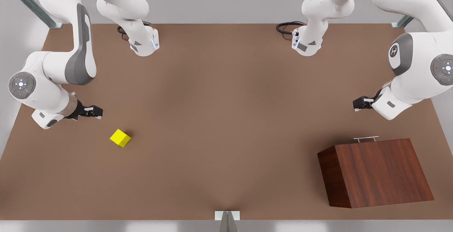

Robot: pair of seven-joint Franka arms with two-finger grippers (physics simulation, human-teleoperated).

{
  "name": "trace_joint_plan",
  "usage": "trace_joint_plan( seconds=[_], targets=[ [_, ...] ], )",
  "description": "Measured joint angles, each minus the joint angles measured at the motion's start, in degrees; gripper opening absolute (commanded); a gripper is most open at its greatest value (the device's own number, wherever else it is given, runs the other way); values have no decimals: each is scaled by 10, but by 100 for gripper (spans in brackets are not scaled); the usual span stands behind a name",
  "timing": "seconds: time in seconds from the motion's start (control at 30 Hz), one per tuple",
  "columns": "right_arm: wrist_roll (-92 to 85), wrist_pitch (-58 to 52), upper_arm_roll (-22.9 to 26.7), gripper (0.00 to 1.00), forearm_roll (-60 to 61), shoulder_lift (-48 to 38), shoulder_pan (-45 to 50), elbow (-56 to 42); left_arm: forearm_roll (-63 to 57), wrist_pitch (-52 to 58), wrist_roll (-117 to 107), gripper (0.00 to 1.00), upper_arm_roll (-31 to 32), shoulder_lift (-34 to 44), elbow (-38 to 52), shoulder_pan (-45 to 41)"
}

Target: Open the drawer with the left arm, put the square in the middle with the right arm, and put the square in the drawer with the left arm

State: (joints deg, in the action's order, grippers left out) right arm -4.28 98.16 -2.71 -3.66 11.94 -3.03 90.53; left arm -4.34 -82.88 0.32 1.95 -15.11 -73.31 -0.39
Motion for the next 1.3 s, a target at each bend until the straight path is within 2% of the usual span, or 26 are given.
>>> trace_joint_plan(
  seconds=[0.07, 0.13, 0.2, 0.27, 0.33, 0.37, 0.53, 0.6, 0.63, 0.87, 1.0, 1.3],
  targets=[
    [-3, 0, -2, 100, 5, -1, 1, -1, -1, -14, -59, 100, -4, 3, -13, -1],
    [-50, 16, -5, 100, 11, 11, 24, 0, 0, -104, -202, 100, -39, 57, -121, -2],
    [-187, 69, -5, 100, 11, 32, 26, 4, 2, -201, -385, 100, -49, 96, -219, 6],
    [-242, 87, -5, 100, 11, 49, 34, 9, 3, -329, -514, 100, -56, 144, -345, -8],
    [-355, 179, -5, 100, 11, 63, 29, 60, 2, -417, -613, 100, -55, 151, -408, -12],
    [-382, 183, -5, 100, 10, 70, 28, 65, 2, -445, -650, 100, -57, 152, -428, -17],
    [-484, 239, -5, 100, 11, 66, 34, 141, 1, -502, -772, 100, -65, 147, -469, -36],
    [-504, 334, -5, 100, 11, 66, 25, 212, 1, -536, -788, 100, -77, 142, -489, -51],
    [-509, 349, -4, 100, 13, 73, 14, 223, 1, -549, -791, 100, -82, 138, -494, -55],
    [-562, 390, 0, 100, 21, 123, -6, 215, 0, -598, -834, 100, -108, 116, -507, 26],
    [-568, 397, 0, 100, 21, 134, -12, 221, 0, -615, -851, 100, -108, 99, -507, -13],
    [-569, 451, 3, 100, 21, 177, -22, 227, 0, -661, -871, 100, -115, 61, -507, 22]
  ],
)
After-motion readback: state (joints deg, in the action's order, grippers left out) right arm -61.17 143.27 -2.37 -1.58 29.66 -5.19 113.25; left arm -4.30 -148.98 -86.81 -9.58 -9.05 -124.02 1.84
